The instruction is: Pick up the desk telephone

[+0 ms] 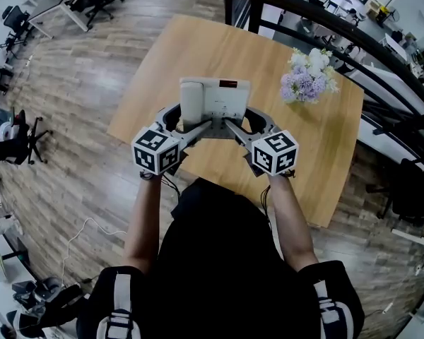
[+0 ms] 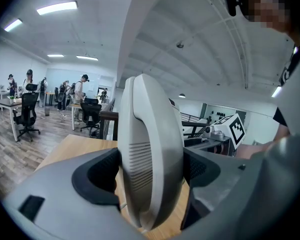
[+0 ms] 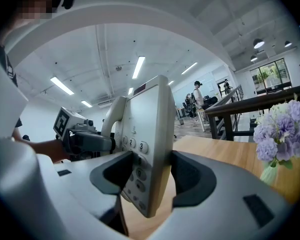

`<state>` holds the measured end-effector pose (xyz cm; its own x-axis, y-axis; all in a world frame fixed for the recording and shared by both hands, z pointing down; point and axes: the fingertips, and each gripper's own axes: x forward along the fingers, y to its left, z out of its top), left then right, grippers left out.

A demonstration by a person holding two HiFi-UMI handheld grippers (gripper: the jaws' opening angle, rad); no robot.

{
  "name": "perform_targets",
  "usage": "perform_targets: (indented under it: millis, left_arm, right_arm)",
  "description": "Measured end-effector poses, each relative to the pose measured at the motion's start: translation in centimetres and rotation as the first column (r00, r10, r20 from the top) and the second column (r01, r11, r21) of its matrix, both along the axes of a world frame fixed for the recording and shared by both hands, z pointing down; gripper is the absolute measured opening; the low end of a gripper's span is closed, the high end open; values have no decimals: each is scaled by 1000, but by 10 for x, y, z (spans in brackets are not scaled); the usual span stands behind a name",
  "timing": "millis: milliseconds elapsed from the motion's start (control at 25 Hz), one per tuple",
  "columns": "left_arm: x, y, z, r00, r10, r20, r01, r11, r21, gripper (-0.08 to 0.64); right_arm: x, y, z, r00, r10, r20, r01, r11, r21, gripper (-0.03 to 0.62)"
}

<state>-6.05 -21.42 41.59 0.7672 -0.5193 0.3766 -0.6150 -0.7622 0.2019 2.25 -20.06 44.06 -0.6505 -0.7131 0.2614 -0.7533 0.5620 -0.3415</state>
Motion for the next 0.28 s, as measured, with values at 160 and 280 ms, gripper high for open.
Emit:
perform_targets:
  millis: [160, 280]
  left_arm:
    - [0, 1, -3, 1000, -6, -1, 6, 1000, 6, 400]
    - [0, 1, -1, 1000, -7, 7, 7, 1000, 8, 399]
  right_arm:
    - [0, 1, -2, 1000, -5, 4, 5, 1000, 1, 256]
    - [-1, 1, 0, 1000, -9, 6, 9, 1000, -4, 258]
